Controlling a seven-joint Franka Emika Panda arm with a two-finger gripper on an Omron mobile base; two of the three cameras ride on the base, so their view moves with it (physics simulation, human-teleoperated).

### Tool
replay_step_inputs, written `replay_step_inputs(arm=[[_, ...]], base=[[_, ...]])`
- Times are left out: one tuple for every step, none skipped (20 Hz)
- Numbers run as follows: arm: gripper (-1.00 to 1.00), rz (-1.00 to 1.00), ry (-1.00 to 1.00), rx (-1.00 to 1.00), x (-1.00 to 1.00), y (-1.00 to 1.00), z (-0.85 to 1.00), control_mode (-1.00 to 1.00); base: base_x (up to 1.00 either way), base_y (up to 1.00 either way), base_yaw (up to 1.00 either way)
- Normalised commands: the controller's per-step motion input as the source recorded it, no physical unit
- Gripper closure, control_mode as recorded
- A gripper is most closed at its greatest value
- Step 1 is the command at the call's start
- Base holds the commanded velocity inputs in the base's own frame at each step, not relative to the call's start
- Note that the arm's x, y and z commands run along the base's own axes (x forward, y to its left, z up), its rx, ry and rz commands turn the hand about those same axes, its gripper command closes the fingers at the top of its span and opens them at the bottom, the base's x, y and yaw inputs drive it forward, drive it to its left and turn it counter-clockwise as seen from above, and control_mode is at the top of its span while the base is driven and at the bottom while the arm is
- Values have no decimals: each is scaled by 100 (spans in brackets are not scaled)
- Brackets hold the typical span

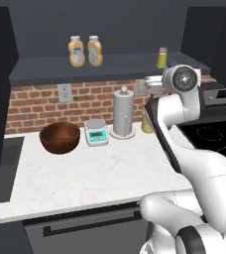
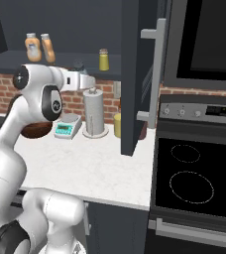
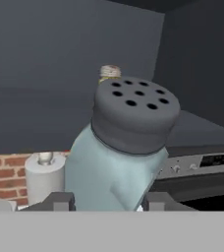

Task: Put the shaker and condiment bottle from the counter next to their counterparts in the cabinet.

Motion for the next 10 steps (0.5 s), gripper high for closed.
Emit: replay_step_inputs(arm=[[100, 3, 0, -16, 0, 6, 65, -100], [100, 3, 0, -17, 0, 6, 59, -100], [100, 3, 0, -21, 0, 0, 49, -100], [100, 5, 1, -24, 0, 6, 33, -100], [100, 7, 1, -25, 0, 4, 23, -100], [100, 10, 2, -26, 1, 6, 0, -100], [100, 12, 2, -25, 4, 8, 0, -100], [100, 9, 5, -12, 6, 0, 0, -100], [100, 0, 0, 0, 0, 0, 0, -100], [100, 0, 0, 0, 0, 0, 0, -100]], base=[[0, 0, 0], [0, 0, 0], [0, 0, 0], [0, 0, 0], [0, 0, 0], [0, 0, 0], [0, 0, 0], [0, 0, 0], [0, 0, 0], [0, 0, 0]])
